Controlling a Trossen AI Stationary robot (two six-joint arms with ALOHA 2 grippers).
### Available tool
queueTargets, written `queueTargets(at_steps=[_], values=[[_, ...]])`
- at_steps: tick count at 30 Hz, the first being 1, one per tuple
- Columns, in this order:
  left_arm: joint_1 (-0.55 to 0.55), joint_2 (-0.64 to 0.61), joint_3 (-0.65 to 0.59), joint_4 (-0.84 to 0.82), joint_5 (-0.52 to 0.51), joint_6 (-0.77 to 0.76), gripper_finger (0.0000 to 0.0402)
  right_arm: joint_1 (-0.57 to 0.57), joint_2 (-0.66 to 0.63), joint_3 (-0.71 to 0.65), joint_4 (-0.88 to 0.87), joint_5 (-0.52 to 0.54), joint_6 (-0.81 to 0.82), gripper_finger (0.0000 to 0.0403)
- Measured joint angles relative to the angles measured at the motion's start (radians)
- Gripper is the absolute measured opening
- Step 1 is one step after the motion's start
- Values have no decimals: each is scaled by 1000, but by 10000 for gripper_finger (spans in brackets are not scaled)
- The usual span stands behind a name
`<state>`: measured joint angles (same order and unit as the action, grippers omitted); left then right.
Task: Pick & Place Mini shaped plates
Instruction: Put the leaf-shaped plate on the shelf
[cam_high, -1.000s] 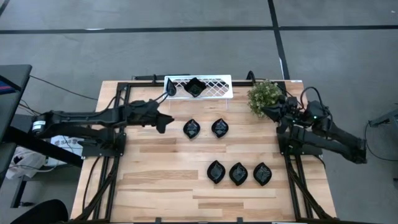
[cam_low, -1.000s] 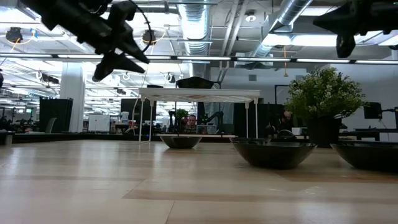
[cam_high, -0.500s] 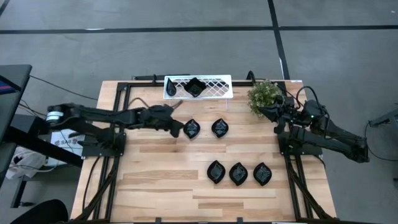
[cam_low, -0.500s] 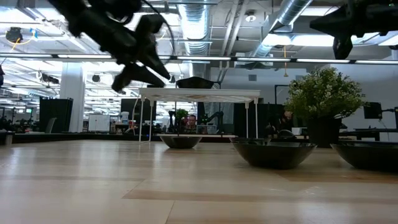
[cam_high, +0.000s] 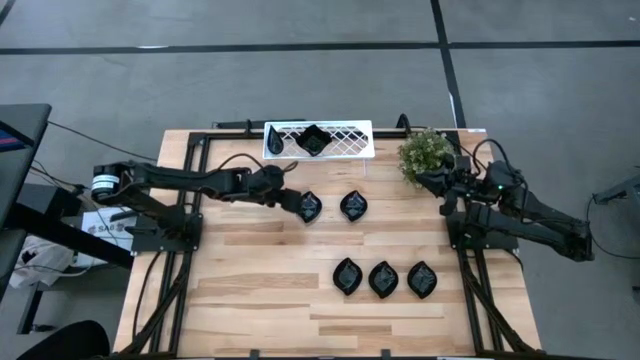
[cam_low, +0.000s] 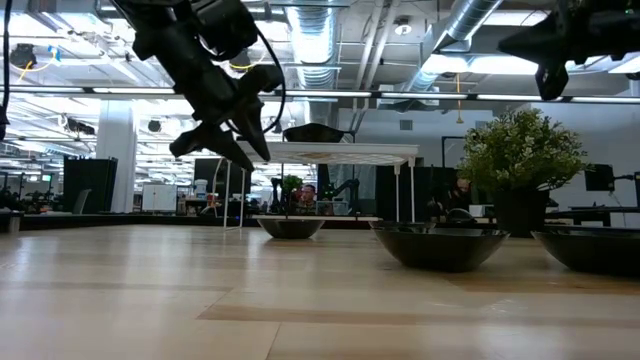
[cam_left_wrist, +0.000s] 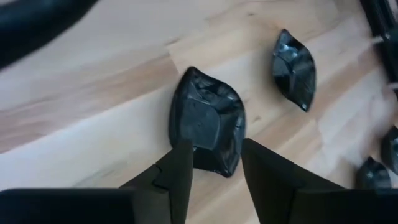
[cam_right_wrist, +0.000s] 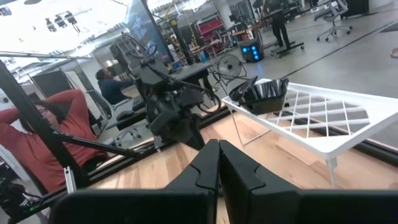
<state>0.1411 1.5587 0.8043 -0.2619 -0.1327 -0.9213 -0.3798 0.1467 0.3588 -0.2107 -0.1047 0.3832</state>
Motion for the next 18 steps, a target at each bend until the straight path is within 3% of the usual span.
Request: queueTargets(at_steps=[11,18], values=[[31,0,0,17,-25,47,222,0,0,0,-15,0,1,6],[22,-2,0,37,-24,54,246,0,0,0,-14,0,2,6]])
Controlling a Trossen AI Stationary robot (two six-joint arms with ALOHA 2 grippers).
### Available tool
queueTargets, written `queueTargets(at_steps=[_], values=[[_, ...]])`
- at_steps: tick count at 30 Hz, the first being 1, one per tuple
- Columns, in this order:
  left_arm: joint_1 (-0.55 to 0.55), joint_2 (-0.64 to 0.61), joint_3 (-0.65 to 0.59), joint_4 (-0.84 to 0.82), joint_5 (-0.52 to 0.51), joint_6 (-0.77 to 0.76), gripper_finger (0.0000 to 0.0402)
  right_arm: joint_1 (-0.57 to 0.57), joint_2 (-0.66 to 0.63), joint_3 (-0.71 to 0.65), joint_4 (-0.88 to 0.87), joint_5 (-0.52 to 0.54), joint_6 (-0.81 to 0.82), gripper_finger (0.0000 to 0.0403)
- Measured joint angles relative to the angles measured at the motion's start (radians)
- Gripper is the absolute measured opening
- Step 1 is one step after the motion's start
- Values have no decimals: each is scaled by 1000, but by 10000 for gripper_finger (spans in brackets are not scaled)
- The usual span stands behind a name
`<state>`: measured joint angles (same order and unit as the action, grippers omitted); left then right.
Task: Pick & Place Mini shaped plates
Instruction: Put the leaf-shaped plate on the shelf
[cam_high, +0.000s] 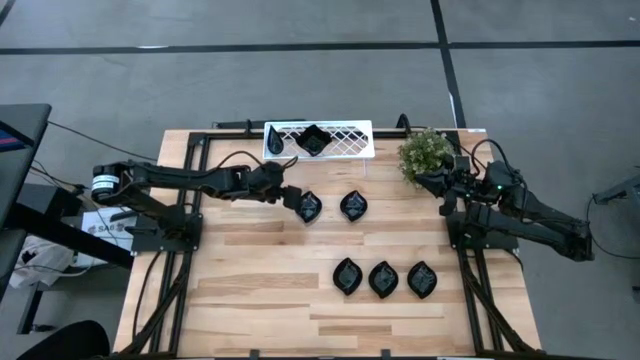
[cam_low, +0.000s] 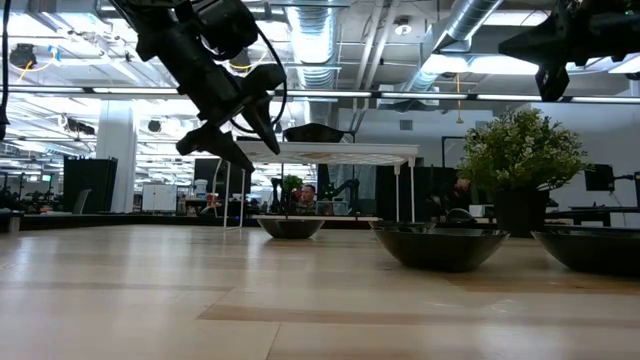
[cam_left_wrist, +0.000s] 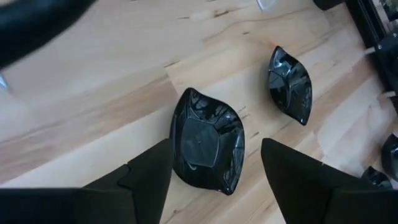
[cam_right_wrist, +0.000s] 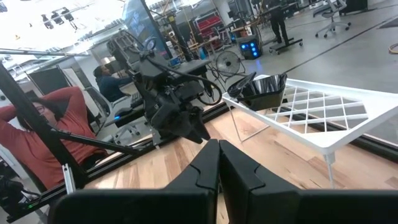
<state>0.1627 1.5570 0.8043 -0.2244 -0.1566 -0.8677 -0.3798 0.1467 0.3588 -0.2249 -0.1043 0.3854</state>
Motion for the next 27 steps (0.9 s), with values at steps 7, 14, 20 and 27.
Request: queueTargets(at_steps=[7,14,20,27], values=[[0,0,0,47,-1,-7,245,0,0,0,0,0,0,6],[-7,14,0,43,0,-50,244,0,0,0,0,0,0,6],[-43,24,0,14,-22,-119,243,0,0,0,0,0,0,6],[-45,44,2,14,-59,-180,242,0,0,0,0,0,-2,6]])
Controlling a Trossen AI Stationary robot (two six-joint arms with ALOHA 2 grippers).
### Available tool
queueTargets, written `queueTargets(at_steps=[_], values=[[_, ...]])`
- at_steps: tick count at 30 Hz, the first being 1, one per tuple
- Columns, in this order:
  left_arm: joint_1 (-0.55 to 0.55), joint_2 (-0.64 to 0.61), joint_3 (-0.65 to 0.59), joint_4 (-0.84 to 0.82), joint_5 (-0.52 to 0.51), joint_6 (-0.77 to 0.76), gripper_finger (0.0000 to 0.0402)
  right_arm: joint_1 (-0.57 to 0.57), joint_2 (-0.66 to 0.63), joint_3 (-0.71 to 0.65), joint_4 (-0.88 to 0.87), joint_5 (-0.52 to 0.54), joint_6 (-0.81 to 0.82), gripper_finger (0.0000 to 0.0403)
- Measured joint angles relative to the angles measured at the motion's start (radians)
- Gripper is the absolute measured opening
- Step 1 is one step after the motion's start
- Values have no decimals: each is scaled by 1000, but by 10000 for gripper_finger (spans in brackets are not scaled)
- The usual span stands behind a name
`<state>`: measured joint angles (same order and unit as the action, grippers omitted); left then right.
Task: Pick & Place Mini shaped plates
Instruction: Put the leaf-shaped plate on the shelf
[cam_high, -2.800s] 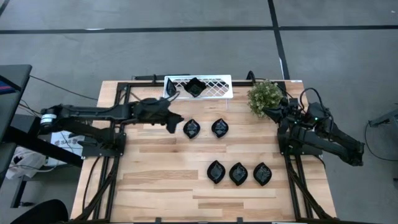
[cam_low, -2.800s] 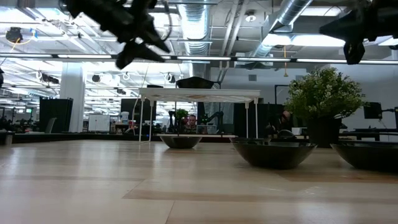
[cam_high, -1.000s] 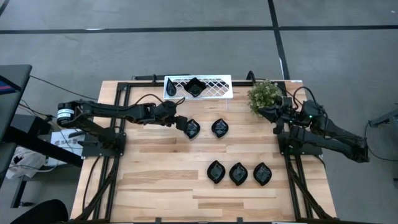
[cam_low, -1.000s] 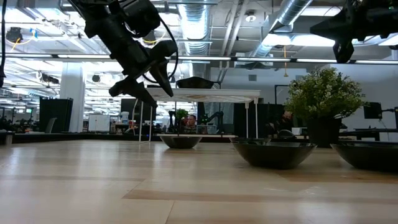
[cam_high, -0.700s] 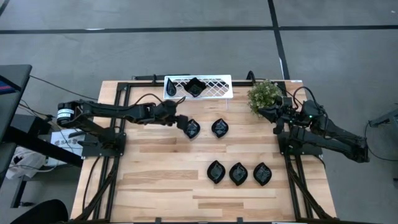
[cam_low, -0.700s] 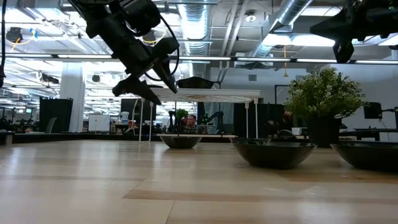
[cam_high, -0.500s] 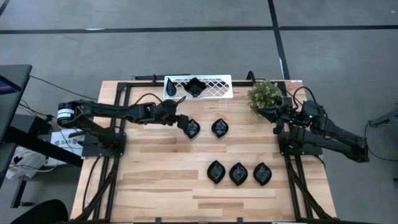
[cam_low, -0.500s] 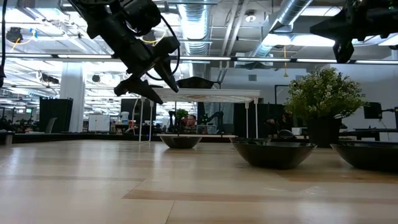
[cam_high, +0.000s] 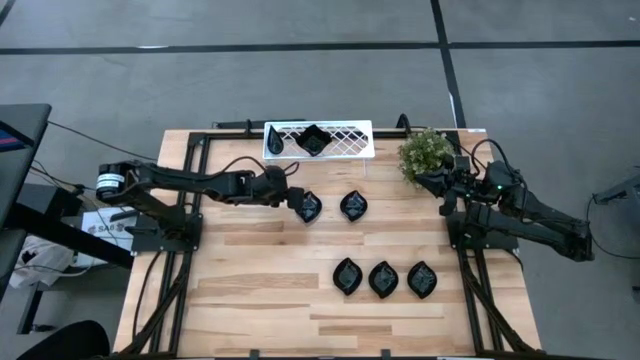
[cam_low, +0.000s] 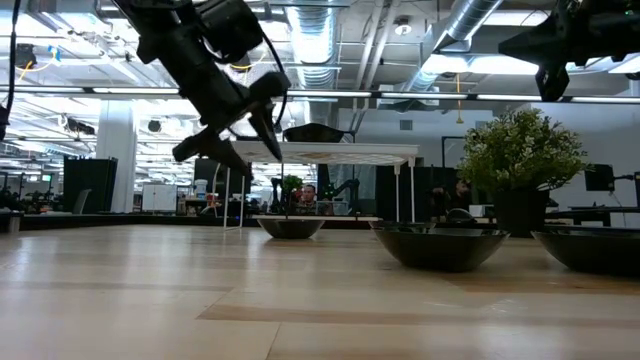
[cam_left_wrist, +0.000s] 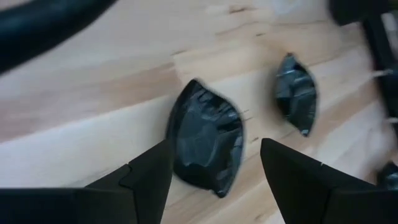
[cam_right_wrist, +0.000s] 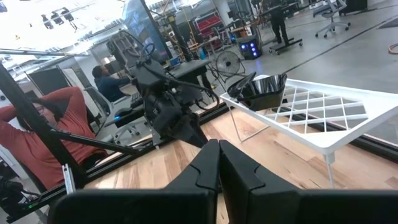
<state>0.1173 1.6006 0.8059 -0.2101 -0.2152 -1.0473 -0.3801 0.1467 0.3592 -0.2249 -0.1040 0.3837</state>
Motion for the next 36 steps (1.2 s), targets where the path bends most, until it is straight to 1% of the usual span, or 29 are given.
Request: queueTargets(at_steps=[6,9,11,14,20,22,25,29,36], values=[[-15,98,21,-17,7,-81,242,0,0,0,-2,0,0,6],[-21,102,46,-20,-54,-115,242,0,0,0,-3,0,0,6],[-3,117,48,-53,-67,-117,243,0,0,0,-3,0,0,6],[19,138,44,-63,-39,-112,243,0,0,0,-4,0,0,6],[14,181,54,-49,-15,-114,243,-1,0,0,-28,0,-1,6],[13,207,73,-27,-10,-113,243,-4,0,0,-43,1,-1,6],[15,252,86,-45,19,-114,242,-8,0,0,-62,4,0,6],[16,272,112,-26,21,-114,242,-8,0,0,-64,5,0,6],[21,315,110,-25,46,-114,243,-8,0,0,-65,6,-1,6]])
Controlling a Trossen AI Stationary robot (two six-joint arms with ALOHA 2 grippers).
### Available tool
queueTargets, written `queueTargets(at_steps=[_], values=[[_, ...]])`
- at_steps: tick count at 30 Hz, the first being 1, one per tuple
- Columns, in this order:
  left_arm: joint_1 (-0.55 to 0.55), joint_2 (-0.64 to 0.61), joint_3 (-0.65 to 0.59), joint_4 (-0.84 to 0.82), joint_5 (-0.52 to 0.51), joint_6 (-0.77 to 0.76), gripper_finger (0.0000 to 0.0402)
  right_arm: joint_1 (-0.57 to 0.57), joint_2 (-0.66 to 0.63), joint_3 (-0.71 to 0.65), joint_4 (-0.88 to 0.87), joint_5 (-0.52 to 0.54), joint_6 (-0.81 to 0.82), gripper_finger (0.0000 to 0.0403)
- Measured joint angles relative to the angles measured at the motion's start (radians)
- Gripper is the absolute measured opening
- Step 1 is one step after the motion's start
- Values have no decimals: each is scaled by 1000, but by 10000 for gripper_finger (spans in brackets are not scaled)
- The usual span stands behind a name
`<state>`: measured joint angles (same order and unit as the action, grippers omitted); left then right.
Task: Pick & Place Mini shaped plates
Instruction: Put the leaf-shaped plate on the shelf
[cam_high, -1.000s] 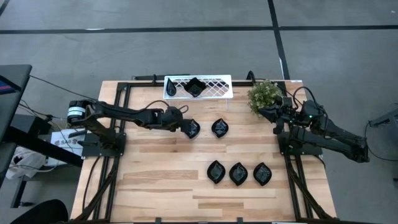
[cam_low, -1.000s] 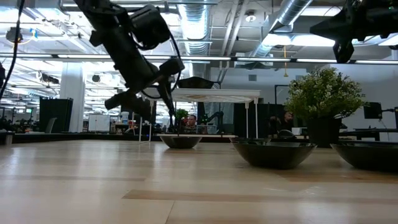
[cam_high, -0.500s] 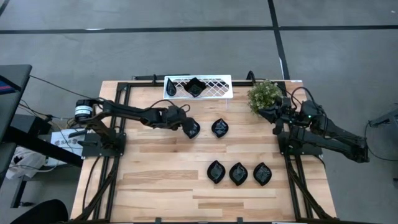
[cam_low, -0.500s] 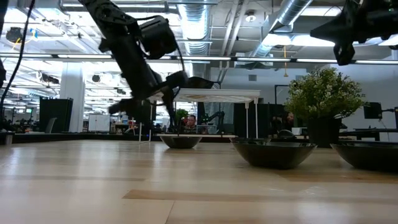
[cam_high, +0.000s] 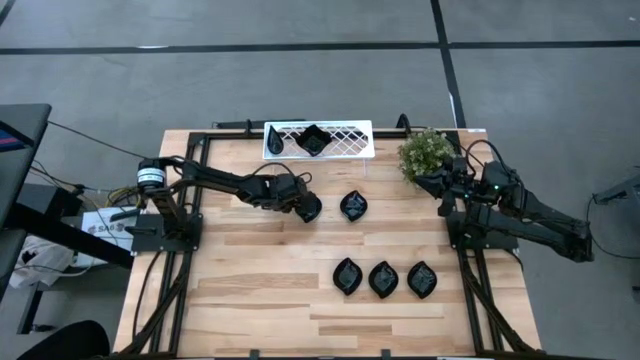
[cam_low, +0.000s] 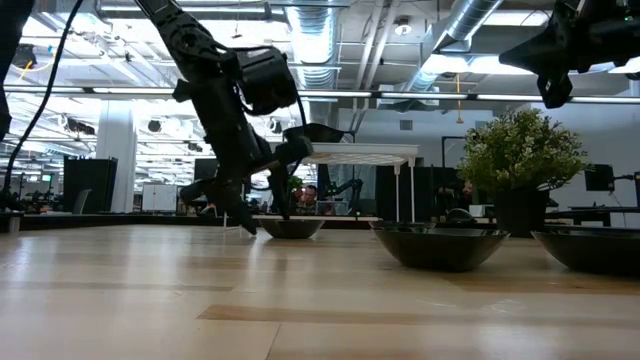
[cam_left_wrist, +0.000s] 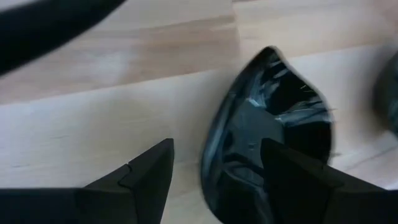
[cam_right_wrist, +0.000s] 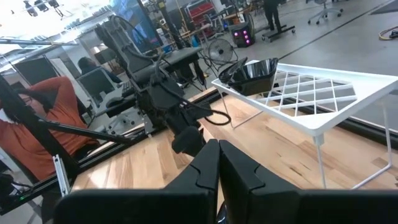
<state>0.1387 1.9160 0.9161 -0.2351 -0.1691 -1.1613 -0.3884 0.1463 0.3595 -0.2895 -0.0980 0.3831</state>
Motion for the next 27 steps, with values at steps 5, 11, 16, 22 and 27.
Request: queueTargets(at_steps=[5,11,16,22,27], values=[[-1,8,1,4,12,1,242,0,0,0,-3,2,0,6],[-3,7,0,9,-15,25,242,0,0,0,-3,2,0,6],[-2,7,-1,16,-19,26,237,0,0,0,-3,2,0,6],[-2,7,-1,19,-15,22,234,0,0,0,-3,2,0,6],[-1,7,-1,20,2,3,233,0,0,0,-3,2,0,6]])
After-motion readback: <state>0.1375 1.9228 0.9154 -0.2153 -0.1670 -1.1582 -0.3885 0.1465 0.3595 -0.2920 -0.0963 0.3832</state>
